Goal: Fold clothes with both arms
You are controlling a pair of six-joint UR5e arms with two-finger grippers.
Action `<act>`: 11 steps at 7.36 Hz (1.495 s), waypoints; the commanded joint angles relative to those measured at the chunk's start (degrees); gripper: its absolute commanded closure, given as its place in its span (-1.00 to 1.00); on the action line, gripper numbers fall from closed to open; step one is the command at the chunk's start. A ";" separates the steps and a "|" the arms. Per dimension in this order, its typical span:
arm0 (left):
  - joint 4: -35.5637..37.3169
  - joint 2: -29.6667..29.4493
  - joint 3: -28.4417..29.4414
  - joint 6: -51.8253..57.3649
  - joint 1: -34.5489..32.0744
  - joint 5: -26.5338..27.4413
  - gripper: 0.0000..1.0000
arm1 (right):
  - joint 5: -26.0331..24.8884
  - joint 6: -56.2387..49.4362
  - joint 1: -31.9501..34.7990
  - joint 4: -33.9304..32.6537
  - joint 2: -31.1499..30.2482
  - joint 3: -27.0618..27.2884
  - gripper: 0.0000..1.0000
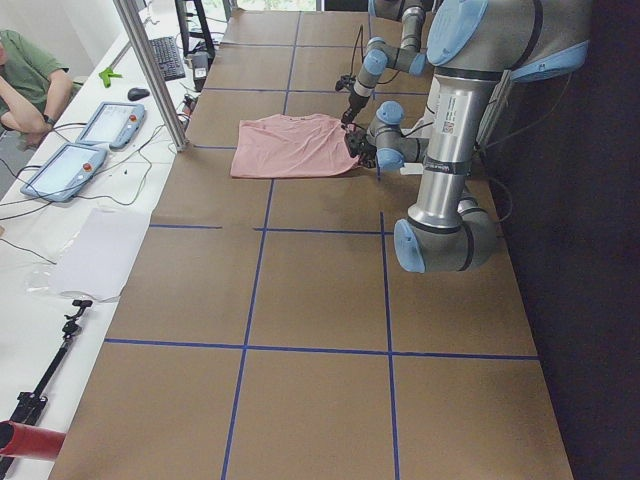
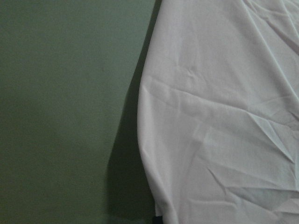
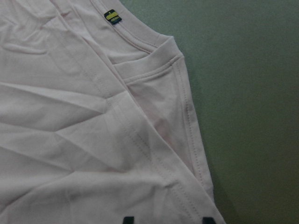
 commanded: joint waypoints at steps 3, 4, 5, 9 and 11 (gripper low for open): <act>0.00 0.01 -0.07 0.00 0.00 0.00 1.00 | 0.00 -0.70 -0.01 -0.04 0.36 -0.56 0.08; 0.00 0.01 -0.07 0.00 0.00 0.00 1.00 | 0.00 -2.01 0.17 -0.04 0.36 -0.47 -0.10; 0.00 0.01 -0.07 0.00 0.00 0.00 1.00 | 0.00 -2.98 0.17 -0.04 0.36 -0.47 -0.17; -0.09 0.01 -0.07 0.00 0.00 0.00 1.00 | 0.09 -3.16 0.17 -0.04 0.36 -1.34 -0.17; -0.09 -0.07 -0.16 0.00 0.09 -0.09 1.00 | 0.09 -3.16 0.17 -0.04 0.45 -1.52 -0.04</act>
